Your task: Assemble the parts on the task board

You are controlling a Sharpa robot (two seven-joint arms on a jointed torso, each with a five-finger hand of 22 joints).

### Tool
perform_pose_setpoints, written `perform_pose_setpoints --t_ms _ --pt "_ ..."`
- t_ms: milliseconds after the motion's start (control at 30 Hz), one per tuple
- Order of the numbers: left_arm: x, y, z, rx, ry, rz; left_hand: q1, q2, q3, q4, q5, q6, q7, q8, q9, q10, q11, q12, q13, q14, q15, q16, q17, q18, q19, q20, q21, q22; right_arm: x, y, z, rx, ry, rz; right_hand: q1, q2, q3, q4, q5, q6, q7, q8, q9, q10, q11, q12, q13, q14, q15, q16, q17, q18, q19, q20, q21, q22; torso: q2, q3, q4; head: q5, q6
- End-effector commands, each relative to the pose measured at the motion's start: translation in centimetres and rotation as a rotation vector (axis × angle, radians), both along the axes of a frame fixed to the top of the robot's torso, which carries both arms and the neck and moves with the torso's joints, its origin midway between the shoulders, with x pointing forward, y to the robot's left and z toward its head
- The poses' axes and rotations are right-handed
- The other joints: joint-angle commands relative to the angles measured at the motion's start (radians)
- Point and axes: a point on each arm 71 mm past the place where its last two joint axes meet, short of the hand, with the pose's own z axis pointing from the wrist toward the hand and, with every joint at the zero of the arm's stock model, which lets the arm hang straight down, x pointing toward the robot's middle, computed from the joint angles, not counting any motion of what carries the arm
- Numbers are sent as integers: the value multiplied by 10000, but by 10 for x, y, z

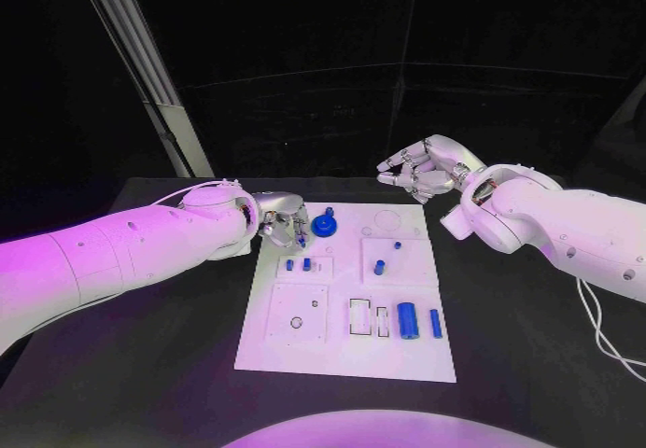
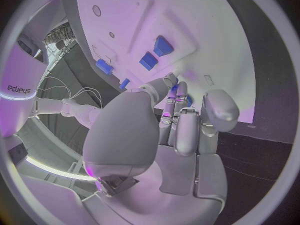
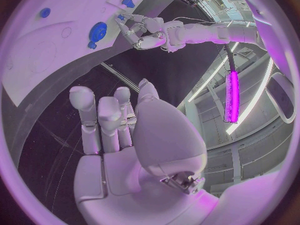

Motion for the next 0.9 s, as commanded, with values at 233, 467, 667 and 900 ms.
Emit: perform_pose_setpoints --t_ms 233,467,667,900 --pt "-1 -1 -2 150 202 -3 -110 -28 39 -14 36 77 -1 -65 12 86 -26 -41 20 227 -27 -7 -26 -152 3 -16 -3 2 0 1 2 44 -91 76 69 55 18 -1 68 15 -45 43 14 3 -5 16 -11 77 17 14 -9 51 -5 -3 -18 -12 4 5 -8 -1 -1" --pt "-2 -3 -2 99 189 -81 -148 -12 46 -67 37 192 -55 -38 33 244 -85 -2 68 224 -68 -14 -65 -154 -4 -37 52 66 0 1 2 39 -87 66 69 55 18 -1 68 15 -45 43 14 3 -5 16 -11 77 17 14 -9 51 -5 -3 -18 -12 2 2 -3 -8 -24" --pt "-3 -4 -1 46 151 -131 -185 -22 9 -129 35 221 -111 -37 37 364 -142 68 129 223 -113 -12 -66 -154 -12 -68 85 110 0 1 2 42 -87 81 69 55 18 -1 68 15 -45 43 14 3 -5 16 -11 77 17 14 -9 51 -5 -3 -18 -12 -3 3 3 -8 -23" --pt "-3 -6 -1 11 118 -169 -201 -29 -11 -154 36 163 -117 -68 25 372 -153 105 157 222 -126 -10 -59 -155 -17 -81 96 125 0 2 2 46 -88 97 69 55 18 -1 68 15 -45 43 14 3 -5 16 -11 77 17 14 -9 51 -5 -3 -18 -12 -7 10 -9 6 -5"
